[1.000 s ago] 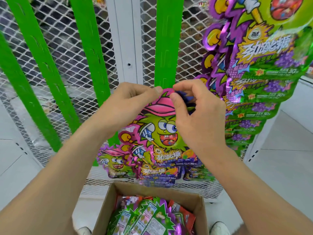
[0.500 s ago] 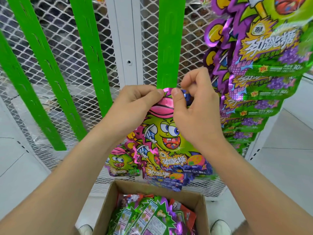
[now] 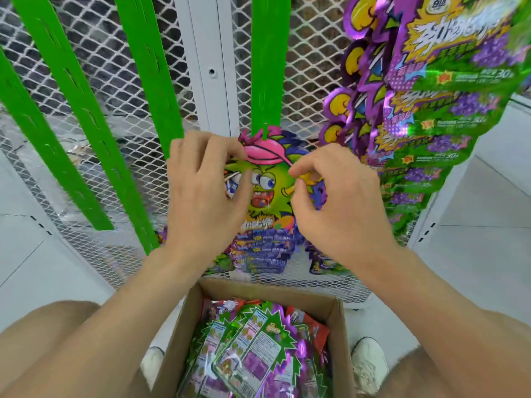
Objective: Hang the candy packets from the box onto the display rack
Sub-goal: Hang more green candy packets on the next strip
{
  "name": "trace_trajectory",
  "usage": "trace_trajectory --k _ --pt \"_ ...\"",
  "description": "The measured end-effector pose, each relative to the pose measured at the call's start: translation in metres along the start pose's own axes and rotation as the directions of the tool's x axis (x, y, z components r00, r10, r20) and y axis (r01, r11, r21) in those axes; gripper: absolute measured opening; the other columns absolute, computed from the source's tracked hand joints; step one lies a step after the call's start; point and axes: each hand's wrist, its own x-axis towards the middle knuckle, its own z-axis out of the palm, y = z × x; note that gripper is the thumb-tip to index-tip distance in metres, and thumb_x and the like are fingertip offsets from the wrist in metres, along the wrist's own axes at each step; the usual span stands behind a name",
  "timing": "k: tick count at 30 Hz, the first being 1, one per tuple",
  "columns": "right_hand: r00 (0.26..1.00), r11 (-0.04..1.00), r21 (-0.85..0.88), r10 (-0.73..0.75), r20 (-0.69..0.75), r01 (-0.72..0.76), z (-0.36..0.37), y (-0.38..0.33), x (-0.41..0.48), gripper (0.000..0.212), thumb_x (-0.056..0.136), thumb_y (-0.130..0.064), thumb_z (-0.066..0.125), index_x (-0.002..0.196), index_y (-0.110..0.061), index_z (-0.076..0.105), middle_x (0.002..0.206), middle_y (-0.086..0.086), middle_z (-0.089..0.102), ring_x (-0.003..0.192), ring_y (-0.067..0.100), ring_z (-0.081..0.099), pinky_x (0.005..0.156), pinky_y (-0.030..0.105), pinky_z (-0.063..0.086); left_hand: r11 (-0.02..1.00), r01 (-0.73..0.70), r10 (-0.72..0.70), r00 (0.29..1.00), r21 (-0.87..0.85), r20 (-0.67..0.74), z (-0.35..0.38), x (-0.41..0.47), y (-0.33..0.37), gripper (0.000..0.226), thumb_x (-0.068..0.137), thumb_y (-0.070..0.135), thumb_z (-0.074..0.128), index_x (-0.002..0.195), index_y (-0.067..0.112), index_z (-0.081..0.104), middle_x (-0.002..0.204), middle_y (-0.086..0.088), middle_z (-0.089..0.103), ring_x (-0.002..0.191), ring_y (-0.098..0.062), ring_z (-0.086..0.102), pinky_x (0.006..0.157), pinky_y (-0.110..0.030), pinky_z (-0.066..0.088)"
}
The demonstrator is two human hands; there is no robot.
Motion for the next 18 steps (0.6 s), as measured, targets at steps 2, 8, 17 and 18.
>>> trace_trajectory --k 2,8,17,18 --pt "0.957 0.994 0.064 0.062 0.283 -0.084 0.003 0.002 -0.013 0.012 0.086 -0.014 0.066 0.094 -0.018 0.074 0.079 -0.008 0.066 0.073 0.010 0.061 0.074 0.033 0.053 1.000 0.007 -0.005 0.990 -0.010 0.143 0.004 -0.020 0.003 0.019 0.087 0.027 0.075 0.079 0.017 0.060 0.079 0.001 0.056 0.081 -0.029 0.054 0.071 -0.043 0.042" --pt "0.474 0.970 -0.222 0.149 0.868 0.100 0.017 0.022 -0.061 0.013 0.091 -0.023 0.052 0.080 -0.020 0.059 0.073 0.004 0.055 0.073 0.029 0.054 0.074 0.045 0.057 0.938 -0.027 -0.323 0.290 0.345 0.901 0.055 -0.129 0.004 0.048 0.090 0.064 0.058 0.082 0.017 0.064 0.079 -0.002 0.059 0.076 -0.030 0.065 0.069 -0.035 0.053" --pt "0.096 0.953 -0.191 0.173 0.980 0.236 0.032 0.048 -0.086 0.041 0.106 -0.031 0.051 0.071 -0.018 0.034 0.073 0.003 0.037 0.067 0.021 0.047 0.056 0.033 0.038 0.867 -0.044 -0.486 -0.292 0.496 0.824 0.115 -0.325 -0.037 0.132 0.075 0.082 0.071 0.164 0.009 0.006 0.172 -0.030 -0.001 0.153 -0.060 0.018 0.120 -0.067 0.033" --pt "0.086 0.956 -0.177 0.161 0.983 0.232 0.033 0.051 -0.087 0.041 0.106 -0.032 0.052 0.072 -0.017 0.036 0.071 0.003 0.039 0.065 0.019 0.043 0.052 0.031 0.031 0.865 -0.017 -0.487 -0.266 0.501 0.832 0.118 -0.336 -0.036 0.136 0.076 0.078 0.076 0.165 0.011 -0.001 0.172 -0.030 -0.008 0.153 -0.064 0.011 0.121 -0.069 0.031"
